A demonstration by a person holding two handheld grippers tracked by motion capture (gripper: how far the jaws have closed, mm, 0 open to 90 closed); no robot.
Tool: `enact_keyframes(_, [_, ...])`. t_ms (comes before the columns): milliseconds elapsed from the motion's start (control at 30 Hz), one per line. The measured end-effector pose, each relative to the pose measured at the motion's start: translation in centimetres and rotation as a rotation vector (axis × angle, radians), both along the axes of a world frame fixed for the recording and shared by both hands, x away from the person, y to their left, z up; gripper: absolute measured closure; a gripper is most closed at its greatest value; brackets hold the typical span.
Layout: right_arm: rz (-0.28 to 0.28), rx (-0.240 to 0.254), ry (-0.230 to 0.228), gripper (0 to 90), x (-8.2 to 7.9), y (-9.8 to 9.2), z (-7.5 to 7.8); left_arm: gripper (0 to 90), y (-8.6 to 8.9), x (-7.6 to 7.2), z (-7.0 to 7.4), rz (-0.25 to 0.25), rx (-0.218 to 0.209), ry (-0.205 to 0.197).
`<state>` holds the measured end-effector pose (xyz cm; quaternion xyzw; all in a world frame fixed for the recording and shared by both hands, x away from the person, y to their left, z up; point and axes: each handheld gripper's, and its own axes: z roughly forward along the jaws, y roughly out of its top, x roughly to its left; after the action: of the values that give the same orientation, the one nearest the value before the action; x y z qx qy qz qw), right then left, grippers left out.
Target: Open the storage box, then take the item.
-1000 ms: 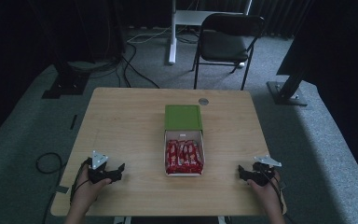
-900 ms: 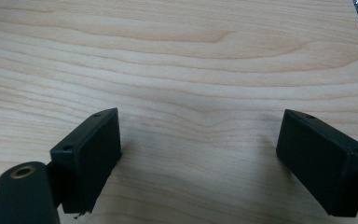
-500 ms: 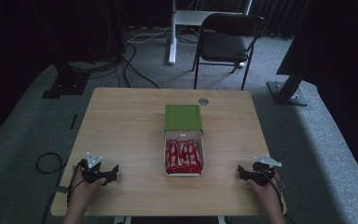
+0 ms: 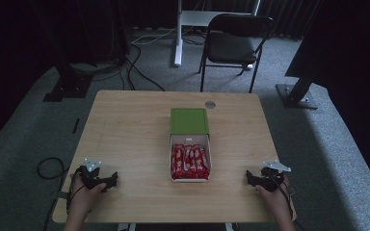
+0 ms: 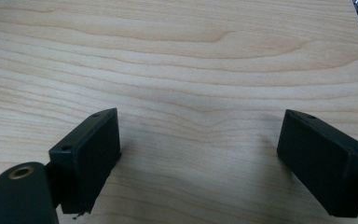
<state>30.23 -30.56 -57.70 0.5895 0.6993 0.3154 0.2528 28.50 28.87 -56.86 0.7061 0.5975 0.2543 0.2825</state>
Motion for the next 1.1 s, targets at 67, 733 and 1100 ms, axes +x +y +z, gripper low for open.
enact_keyframes(67, [0.000, 0.000, 0.000, 12.6, 0.00, 0.00, 0.00, 3.1, 0.01, 0.01, 0.00, -0.001, 0.000, 0.000])
enact_keyframes(733, [0.020, -0.001, 0.004, 10.7, -0.03, 0.08, -0.01, 2.6, -0.12, 0.09, -0.01, 0.013, 0.001, 0.002])
enact_keyframes(1100, [0.016, -0.001, -0.004, 13.8, -0.27, 0.09, 0.03, 2.2, -0.15, 0.12, -0.02, 0.012, 0.000, 0.002])
